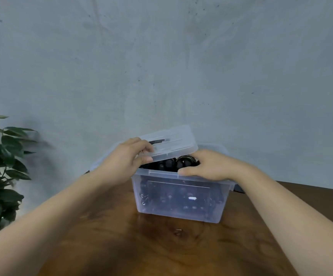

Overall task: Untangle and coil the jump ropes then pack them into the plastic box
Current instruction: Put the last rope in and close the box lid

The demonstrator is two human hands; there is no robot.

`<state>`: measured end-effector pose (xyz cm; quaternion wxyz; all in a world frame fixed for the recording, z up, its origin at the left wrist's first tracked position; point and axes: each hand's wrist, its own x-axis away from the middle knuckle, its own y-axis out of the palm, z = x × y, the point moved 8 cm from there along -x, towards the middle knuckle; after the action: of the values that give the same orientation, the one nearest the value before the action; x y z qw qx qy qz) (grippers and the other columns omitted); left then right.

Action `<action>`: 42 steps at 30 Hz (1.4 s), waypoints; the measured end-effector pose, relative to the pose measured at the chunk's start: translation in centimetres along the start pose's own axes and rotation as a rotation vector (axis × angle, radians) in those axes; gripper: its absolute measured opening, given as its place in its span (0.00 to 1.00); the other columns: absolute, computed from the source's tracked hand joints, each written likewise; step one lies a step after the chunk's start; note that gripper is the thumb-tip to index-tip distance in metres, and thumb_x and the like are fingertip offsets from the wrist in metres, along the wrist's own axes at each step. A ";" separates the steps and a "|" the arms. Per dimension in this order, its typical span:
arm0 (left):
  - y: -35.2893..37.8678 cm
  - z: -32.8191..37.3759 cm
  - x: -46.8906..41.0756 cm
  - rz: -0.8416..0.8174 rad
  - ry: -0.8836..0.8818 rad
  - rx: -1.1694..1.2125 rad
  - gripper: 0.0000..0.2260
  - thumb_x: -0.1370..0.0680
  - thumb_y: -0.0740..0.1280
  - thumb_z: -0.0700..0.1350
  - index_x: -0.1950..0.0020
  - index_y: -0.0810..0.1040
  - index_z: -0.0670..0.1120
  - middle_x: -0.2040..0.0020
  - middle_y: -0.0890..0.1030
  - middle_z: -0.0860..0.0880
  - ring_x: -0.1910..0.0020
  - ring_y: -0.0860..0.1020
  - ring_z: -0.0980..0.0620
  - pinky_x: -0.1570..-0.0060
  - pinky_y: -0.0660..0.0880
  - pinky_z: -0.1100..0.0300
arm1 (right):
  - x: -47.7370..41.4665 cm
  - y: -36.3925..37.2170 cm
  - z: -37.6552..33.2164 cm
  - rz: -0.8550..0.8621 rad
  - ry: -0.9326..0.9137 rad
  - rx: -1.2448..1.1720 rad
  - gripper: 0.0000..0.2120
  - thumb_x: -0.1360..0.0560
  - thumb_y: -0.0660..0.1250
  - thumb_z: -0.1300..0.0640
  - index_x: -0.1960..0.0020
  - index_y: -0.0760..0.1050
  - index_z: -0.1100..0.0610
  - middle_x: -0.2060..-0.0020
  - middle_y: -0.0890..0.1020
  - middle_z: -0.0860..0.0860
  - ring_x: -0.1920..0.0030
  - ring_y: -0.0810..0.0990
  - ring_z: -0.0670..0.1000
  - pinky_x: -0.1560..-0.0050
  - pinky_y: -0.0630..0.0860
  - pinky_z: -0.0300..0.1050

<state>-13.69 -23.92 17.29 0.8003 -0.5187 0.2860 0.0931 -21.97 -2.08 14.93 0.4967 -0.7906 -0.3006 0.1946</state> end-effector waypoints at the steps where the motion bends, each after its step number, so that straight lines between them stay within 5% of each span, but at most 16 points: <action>1: 0.3 0.2 0.0 -0.005 0.007 -0.005 0.07 0.17 0.71 0.48 0.40 0.81 0.52 0.47 0.79 0.57 0.45 0.76 0.55 0.43 0.72 0.60 | 0.6 -1.0 0.9 0.021 0.017 0.018 0.26 0.21 0.71 0.40 0.24 0.73 0.42 0.28 0.80 0.43 0.31 0.78 0.50 0.28 0.73 0.48; 5: 1.4 1.2 -0.5 -0.011 0.061 -0.022 0.07 0.17 0.70 0.49 0.39 0.81 0.51 0.44 0.79 0.56 0.45 0.75 0.54 0.43 0.71 0.59 | 3.1 -5.8 4.9 0.280 0.153 -0.082 0.21 0.15 0.65 0.53 0.22 0.75 0.50 0.25 0.76 0.46 0.25 0.73 0.49 0.29 0.66 0.42; 9: 2.7 2.5 -0.8 -0.020 0.128 -0.043 0.09 0.17 0.66 0.52 0.39 0.81 0.52 0.43 0.79 0.57 0.46 0.72 0.55 0.44 0.69 0.57 | 4.0 -6.8 7.5 0.461 0.230 -0.438 0.17 0.14 0.64 0.44 0.30 0.79 0.48 0.32 0.80 0.44 0.29 0.76 0.49 0.32 0.69 0.48; 13: 3.9 4.8 -1.4 -0.048 0.166 0.001 0.12 0.17 0.64 0.54 0.38 0.81 0.52 0.43 0.78 0.58 0.44 0.72 0.57 0.42 0.68 0.61 | 3.8 -4.8 8.8 0.393 0.320 -0.498 0.31 0.17 0.66 0.38 0.19 0.67 0.51 0.23 0.72 0.48 0.33 0.74 0.51 0.36 0.68 0.47; 17: 6.0 6.9 -1.8 -0.108 0.196 0.052 0.08 0.16 0.67 0.52 0.38 0.81 0.55 0.44 0.76 0.62 0.42 0.71 0.60 0.40 0.69 0.62 | 3.5 -3.3 10.5 0.375 0.377 -0.492 0.38 0.18 0.70 0.42 0.15 0.59 0.51 0.17 0.64 0.51 0.20 0.68 0.54 0.33 0.67 0.48; 23: 5.8 7.5 -2.5 -0.098 0.086 0.178 0.06 0.17 0.69 0.53 0.42 0.84 0.57 0.46 0.81 0.62 0.43 0.78 0.60 0.45 0.73 0.65 | 3.2 -2.3 12.4 0.352 0.421 -0.640 0.38 0.16 0.69 0.48 0.13 0.55 0.54 0.17 0.65 0.51 0.21 0.69 0.54 0.29 0.67 0.44; 27: 1.3 3.4 -4.5 0.078 -0.077 0.151 0.08 0.16 0.67 0.53 0.40 0.84 0.56 0.43 0.83 0.61 0.44 0.79 0.63 0.43 0.74 0.62 | 2.6 -2.4 13.3 0.327 0.426 -0.600 0.34 0.14 0.66 0.49 0.14 0.57 0.56 0.16 0.63 0.50 0.18 0.65 0.54 0.19 0.61 0.49; 30: 0.5 -2.1 -5.7 -0.039 -0.248 -0.026 0.14 0.15 0.64 0.55 0.29 0.78 0.57 0.27 0.76 0.57 0.29 0.75 0.53 0.32 0.70 0.56 | 2.3 -2.1 13.8 0.317 0.428 -0.549 0.32 0.14 0.65 0.50 0.14 0.60 0.57 0.18 0.66 0.49 0.20 0.68 0.54 0.19 0.63 0.52; 33: 2.8 -6.2 -5.0 -0.292 -0.410 0.041 0.21 0.13 0.61 0.57 0.21 0.71 0.57 0.18 0.67 0.56 0.20 0.66 0.51 0.23 0.61 0.54 | 2.3 -1.9 13.6 0.330 0.411 -0.531 0.31 0.14 0.65 0.50 0.14 0.60 0.56 0.17 0.66 0.48 0.19 0.67 0.53 0.19 0.62 0.51; 42: 6.1 -8.0 -3.2 -0.396 -0.442 0.117 0.27 0.12 0.57 0.58 0.14 0.57 0.54 0.15 0.51 0.62 0.16 0.52 0.57 0.18 0.47 0.58 | 2.0 -2.0 13.5 0.418 0.411 -0.343 0.29 0.14 0.60 0.49 0.14 0.60 0.54 0.16 0.63 0.50 0.17 0.63 0.54 0.21 0.61 0.49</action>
<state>-21.92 -27.80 11.90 0.8743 -0.4844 0.0032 0.0291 -29.22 9.00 10.88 0.3563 -0.9298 -0.0538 0.0753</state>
